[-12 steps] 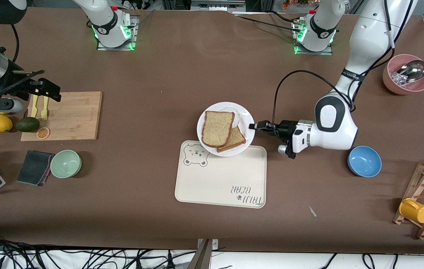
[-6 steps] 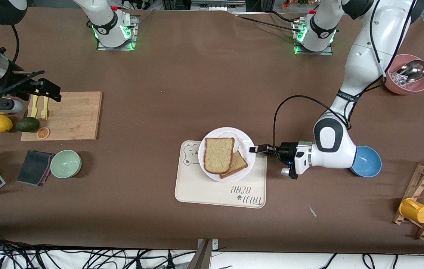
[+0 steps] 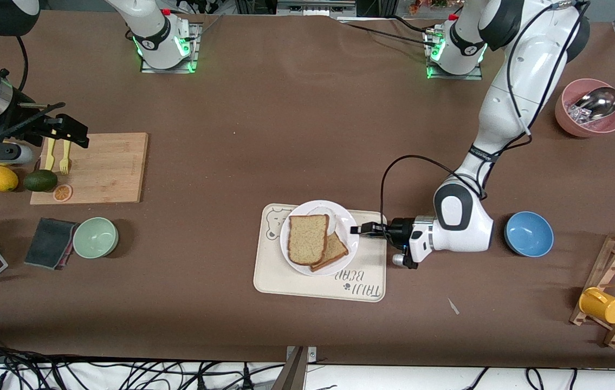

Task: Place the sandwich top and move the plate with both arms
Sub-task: 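Slide the plate with the left gripper onto the cream tray, then open the left gripper and withdraw it from the plate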

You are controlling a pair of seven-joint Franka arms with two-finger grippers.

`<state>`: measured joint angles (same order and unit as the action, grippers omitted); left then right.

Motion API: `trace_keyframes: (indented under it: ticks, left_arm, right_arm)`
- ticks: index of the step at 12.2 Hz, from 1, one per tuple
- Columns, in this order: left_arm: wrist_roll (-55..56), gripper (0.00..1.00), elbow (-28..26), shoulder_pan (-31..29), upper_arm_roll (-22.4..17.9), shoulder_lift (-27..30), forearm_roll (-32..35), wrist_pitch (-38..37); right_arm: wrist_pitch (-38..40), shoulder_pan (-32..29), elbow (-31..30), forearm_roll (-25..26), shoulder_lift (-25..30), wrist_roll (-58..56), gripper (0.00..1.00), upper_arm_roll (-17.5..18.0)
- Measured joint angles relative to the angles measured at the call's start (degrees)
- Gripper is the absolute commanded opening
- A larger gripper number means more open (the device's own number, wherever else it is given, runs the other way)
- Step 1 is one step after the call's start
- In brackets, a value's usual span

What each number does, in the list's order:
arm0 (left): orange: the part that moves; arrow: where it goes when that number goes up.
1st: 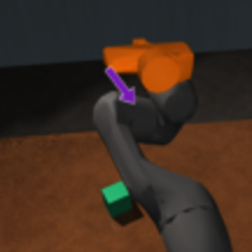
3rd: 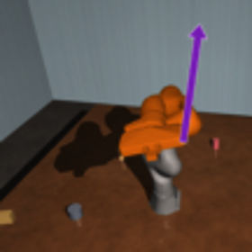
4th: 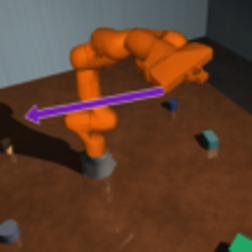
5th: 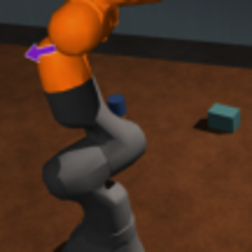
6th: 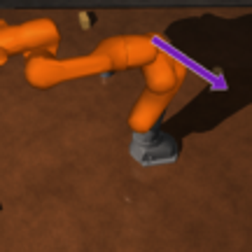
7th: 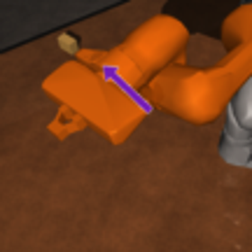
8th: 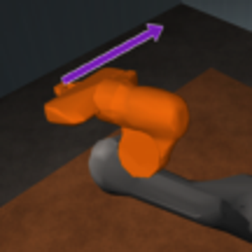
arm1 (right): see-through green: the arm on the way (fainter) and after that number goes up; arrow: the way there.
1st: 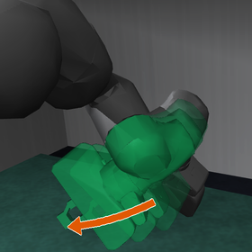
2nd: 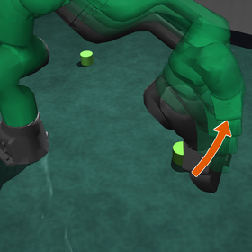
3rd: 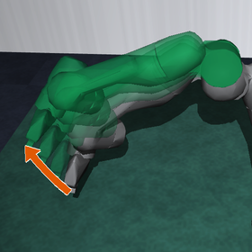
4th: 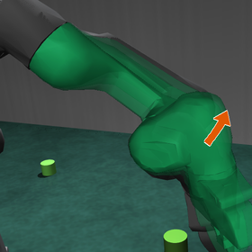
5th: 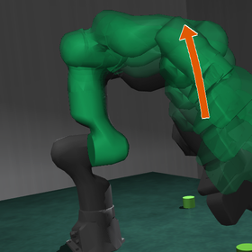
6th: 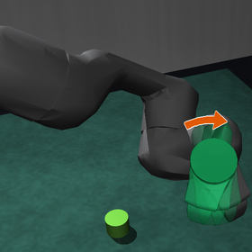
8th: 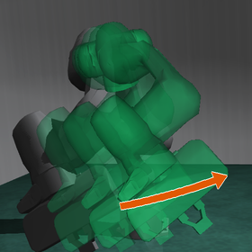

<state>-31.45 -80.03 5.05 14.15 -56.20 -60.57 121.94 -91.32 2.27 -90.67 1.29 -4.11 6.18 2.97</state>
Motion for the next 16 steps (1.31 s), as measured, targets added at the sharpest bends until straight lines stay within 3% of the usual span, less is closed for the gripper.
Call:
trace_keyframes:
  ticks: [1, 2, 3, 10, 16]
  left_arm:
    - [-0.09, 0.0, 0.63, 0.1, -0.01, -0.68, 0.0, 0.52]
    - [-0.35, 0.15, 1.29, -0.05, -0.06, -1.2, 0.0, 0.55]
    - [-0.49, 0.99, 1.84, -0.3, -0.08, -1.48, 0.0, 0.54]
    - [-2.77, 1.0, 3.68, -2.12, -1.27, -0.08, 2.06, -2.33]
    - [13.8, 1.0, 3.99, -3.38, -2.27, 9.16, 31.67, -10.27]
  right_arm:
    - [-0.01, 0.0, 0.0, 0.0, 0.0, 0.0, 1.0, 0.0]
    - [-0.01, 0.01, 0.0, 0.0, 0.0, 0.0, 1.0, 0.0]
    - [-0.01, 0.02, 0.0, 0.0, 0.0, 0.0, 1.0, 0.0]
    - [-0.02, 0.08, 0.0, 0.0, -0.22, 0.0, 1.0, 0.01]
    - [-0.25, 0.14, 0.03, 0.0, -0.27, -0.02, 1.0, 0.24]
